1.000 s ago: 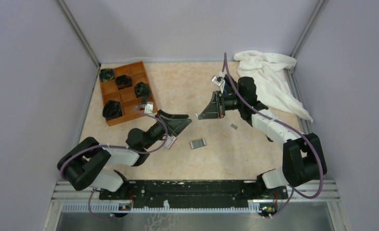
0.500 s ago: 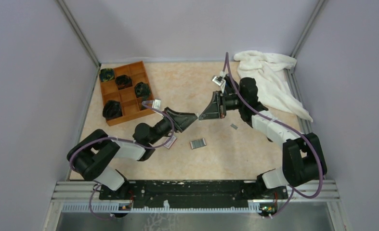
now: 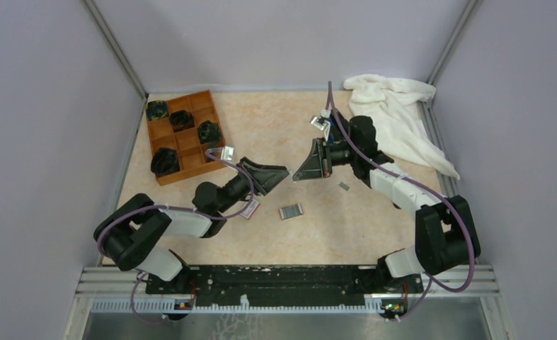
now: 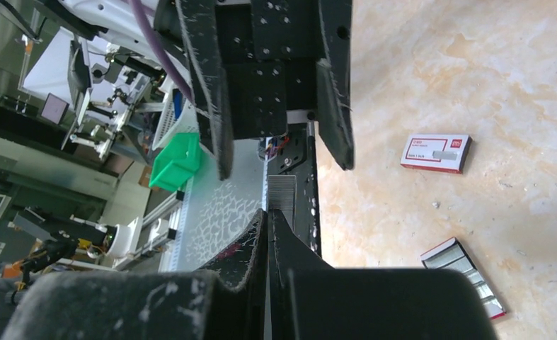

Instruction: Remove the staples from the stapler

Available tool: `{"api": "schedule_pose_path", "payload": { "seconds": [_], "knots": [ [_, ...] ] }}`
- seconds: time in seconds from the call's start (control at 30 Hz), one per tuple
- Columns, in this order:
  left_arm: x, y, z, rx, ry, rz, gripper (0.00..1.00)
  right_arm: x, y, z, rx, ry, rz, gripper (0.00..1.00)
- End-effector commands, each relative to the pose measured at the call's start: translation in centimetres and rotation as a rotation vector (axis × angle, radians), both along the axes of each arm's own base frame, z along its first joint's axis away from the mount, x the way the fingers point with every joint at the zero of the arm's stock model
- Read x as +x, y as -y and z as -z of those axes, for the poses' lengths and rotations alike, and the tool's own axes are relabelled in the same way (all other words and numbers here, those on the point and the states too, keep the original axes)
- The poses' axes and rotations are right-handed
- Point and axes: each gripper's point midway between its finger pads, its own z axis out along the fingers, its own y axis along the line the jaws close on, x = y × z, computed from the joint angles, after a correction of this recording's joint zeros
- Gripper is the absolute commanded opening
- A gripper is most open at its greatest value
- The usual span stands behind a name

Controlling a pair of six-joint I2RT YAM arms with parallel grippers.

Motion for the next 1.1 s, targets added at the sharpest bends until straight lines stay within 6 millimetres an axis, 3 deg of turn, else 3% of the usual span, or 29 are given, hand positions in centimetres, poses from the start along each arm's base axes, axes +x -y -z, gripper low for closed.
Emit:
{"api": "schedule_pose_path", "payload": {
  "seconds": [0.0,0.17,0.47,0.63,1.07],
  "knots": [
    [-2.4,-1.1,-5.5,-0.135,0.198,0.026,0.63,0.1,0.0,-0.8,-0.001,0.086,-0.009,0.0],
    [-1.4,-0.1,-4.4,-0.035,0.142,0.025,0.56,0.2,0.0,-0.3,-0.047,0.138,-0.011,0.0],
    [0.0,0.2,-1.4,0.262,0.049,-0.03,0.6,-0.5,-0.3,-0.2,-0.051,0.179,-0.042,0.0],
    [-0.2,1.0,-1.1,0.372,0.06,0.035,0.6,-1.5,-0.8,-0.3,-0.061,0.236,-0.073,0.0],
    [-2.0,1.1,-1.3,0.375,0.064,0.18,0.54,-1.8,-0.6,-1.1,-0.044,0.315,-0.062,0.0]
  ]
}}
